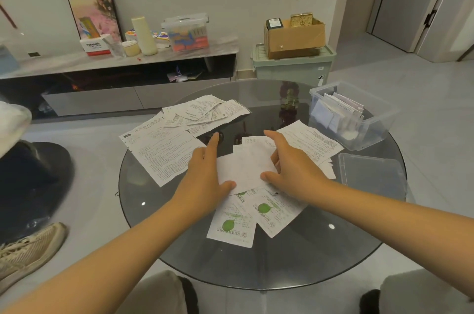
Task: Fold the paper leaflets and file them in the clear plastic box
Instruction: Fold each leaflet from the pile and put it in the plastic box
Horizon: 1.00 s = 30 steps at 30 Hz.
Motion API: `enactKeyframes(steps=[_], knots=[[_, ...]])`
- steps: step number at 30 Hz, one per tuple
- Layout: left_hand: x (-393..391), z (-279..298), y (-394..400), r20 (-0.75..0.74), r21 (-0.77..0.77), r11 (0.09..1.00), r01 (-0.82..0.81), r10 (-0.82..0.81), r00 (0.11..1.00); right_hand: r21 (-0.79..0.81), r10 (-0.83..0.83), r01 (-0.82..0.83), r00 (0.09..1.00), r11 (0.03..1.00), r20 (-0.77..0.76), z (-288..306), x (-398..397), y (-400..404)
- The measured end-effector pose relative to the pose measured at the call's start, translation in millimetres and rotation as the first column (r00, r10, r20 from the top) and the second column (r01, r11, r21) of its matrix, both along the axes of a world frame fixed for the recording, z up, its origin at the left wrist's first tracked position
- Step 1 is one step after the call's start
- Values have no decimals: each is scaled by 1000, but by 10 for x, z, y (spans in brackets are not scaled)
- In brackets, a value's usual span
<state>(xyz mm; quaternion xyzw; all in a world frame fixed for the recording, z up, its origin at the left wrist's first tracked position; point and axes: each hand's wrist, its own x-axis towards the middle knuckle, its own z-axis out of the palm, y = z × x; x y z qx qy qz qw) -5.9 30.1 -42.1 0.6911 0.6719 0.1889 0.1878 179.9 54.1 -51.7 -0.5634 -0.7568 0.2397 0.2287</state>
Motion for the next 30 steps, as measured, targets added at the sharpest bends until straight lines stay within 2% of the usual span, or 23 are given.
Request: enactKeyframes(steps=[3,5,8,10,12,15,18,20,24,27,30], knots=[[-32,-39,32,-224,136,983,119,-86,971,109,18,-33,990,993,137,-8,-9,-10],[-37,-67,48,-309,126,965,229,-181,934,208,59,-119,961,971,271,10,2,-7],[-10,-76,38,-307,32,959,281,-258,916,133,204,-273,900,953,386,20,20,13],[-21,-62,56,-362,27,945,325,-294,885,78,245,-302,878,950,412,24,38,13],[-29,-36,66,-411,45,929,366,-317,855,93,249,-317,868,944,430,25,55,12],[7,39,35,-362,129,929,347,-282,889,147,205,-273,909,951,364,53,70,7],[27,64,17,-197,175,953,246,-210,958,156,110,-162,948,974,300,60,73,16],[28,40,19,-103,146,967,210,-196,975,118,74,-105,968,987,238,42,73,23],[16,-82,65,-146,69,976,209,-197,969,35,66,-75,976,997,209,20,41,9],[5,-88,107,-174,129,971,203,-179,968,94,84,-114,957,989,277,24,23,40],[20,-51,117,-297,154,957,245,-191,935,73,145,-186,912,980,383,28,10,66]])
